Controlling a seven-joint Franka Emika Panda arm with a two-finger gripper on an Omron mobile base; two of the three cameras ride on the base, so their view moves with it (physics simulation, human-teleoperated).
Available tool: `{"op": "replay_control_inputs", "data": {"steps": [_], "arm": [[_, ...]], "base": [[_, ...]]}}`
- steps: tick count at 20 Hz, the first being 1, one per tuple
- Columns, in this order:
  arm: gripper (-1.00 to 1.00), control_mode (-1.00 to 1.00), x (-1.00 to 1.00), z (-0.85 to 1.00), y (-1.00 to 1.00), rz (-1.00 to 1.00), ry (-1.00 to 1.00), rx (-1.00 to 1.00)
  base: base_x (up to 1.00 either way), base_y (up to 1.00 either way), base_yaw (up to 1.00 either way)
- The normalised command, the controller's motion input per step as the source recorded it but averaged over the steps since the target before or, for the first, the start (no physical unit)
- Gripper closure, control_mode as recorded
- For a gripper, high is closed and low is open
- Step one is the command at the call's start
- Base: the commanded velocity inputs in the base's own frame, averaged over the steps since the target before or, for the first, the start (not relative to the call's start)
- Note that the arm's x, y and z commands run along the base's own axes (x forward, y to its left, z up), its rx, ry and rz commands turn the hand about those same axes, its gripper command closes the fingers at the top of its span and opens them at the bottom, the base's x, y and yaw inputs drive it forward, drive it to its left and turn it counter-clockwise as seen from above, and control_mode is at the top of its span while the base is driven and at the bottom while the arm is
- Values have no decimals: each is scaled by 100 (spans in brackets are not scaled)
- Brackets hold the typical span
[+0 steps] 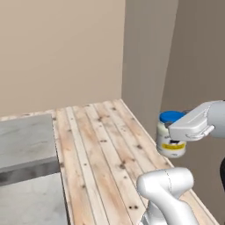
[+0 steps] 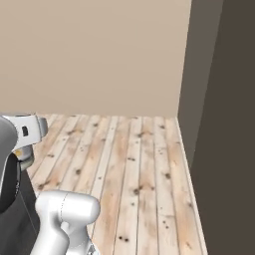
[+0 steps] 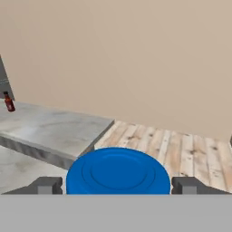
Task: Move the mayonnaise and condiment bottle from the cabinet to the dining counter.
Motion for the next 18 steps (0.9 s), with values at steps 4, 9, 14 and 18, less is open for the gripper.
{"op": "replay_control_inputs", "data": {"steps": [4, 9, 14, 18], "arm": [[100, 100, 0, 0, 0, 0, 0, 0], [100, 100, 0, 0, 0, 0, 0, 0], [100, 100, 0, 0, 0, 0, 0, 0], [100, 100, 0, 0, 0, 0, 0, 0]], "base": [[63, -22, 38], [61, -30, 39], [64, -39, 38], [67, -37, 39]]}}
